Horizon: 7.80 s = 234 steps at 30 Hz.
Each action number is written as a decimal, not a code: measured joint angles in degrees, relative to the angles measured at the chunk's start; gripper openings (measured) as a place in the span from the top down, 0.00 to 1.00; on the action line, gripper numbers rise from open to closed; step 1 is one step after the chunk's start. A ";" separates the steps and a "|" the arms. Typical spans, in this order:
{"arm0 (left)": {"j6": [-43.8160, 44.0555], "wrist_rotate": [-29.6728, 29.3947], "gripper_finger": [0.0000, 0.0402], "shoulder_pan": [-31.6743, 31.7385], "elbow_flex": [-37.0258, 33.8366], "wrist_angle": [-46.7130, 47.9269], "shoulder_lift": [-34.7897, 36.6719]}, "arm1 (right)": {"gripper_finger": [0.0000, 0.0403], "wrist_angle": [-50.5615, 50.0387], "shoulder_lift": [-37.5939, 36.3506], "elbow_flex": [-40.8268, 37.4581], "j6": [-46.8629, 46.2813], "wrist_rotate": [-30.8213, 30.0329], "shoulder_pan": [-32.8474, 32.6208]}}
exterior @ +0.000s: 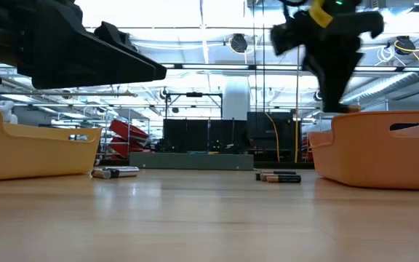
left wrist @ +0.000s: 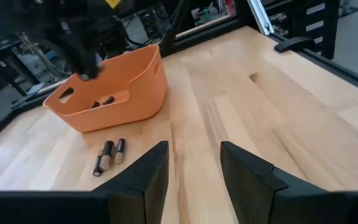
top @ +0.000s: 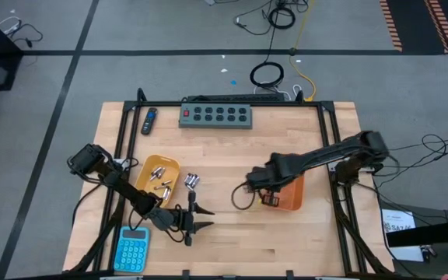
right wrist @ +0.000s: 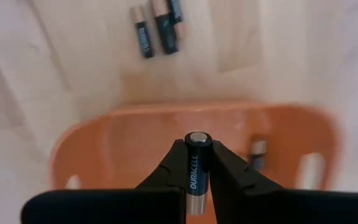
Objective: Sort batteries
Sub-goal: Put the black battery into the orange bin
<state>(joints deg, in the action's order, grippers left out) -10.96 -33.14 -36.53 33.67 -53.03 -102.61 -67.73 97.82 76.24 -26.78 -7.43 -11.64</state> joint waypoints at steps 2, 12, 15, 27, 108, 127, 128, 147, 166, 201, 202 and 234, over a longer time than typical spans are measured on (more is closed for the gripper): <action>0.11 0.00 0.61 0.17 0.00 0.00 0.00 | 0.93 4.86 -2.48 -5.32 -3.49 1.33 0.29; 0.11 -0.01 0.61 1.46 0.00 0.00 0.00 | 0.58 2.61 -4.09 -10.42 -15.82 9.04 2.65; 0.13 0.00 0.61 2.10 0.00 -0.07 0.00 | 0.54 -0.58 -3.38 -4.37 -16.08 4.93 3.00; 0.15 1.68 0.61 2.50 0.00 -1.28 0.02 | 0.62 -2.41 18.79 18.40 2.15 1.66 7.37; 0.17 1.37 0.61 1.64 0.00 3.03 0.02 | 0.69 3.14 28.45 19.88 15.03 5.73 14.23; 0.20 1.37 0.61 1.64 0.00 3.47 0.02 | 0.65 -0.63 25.84 19.88 11.97 10.23 18.29; 0.20 1.37 0.61 1.64 0.00 3.47 0.02 | 0.65 -0.90 25.83 19.88 11.89 10.36 18.29; 0.72 1.39 0.61 1.64 0.00 3.27 0.02 | 0.73 4.25 25.88 11.17 10.31 9.34 18.78; 0.63 1.39 0.61 1.64 0.00 3.03 0.02 | 0.99 -9.24 25.41 22.63 12.85 4.41 14.87; 15.10 4.56 0.61 4.85 0.02 14.34 3.03 | 0.74 7.77 -1.06 -18.09 -12.02 15.00 7.76; 15.09 4.55 0.61 5.09 0.02 14.96 3.27 | 0.72 6.49 -1.34 -16.97 -12.04 14.78 7.76; 13.55 5.37 0.61 6.91 0.02 15.89 3.48 | 0.71 3.88 21.50 13.27 5.72 4.97 8.14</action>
<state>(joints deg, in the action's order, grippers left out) 2.59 -27.77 -29.63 33.69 -37.14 -99.13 -63.86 119.32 89.51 -21.06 -2.46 -3.50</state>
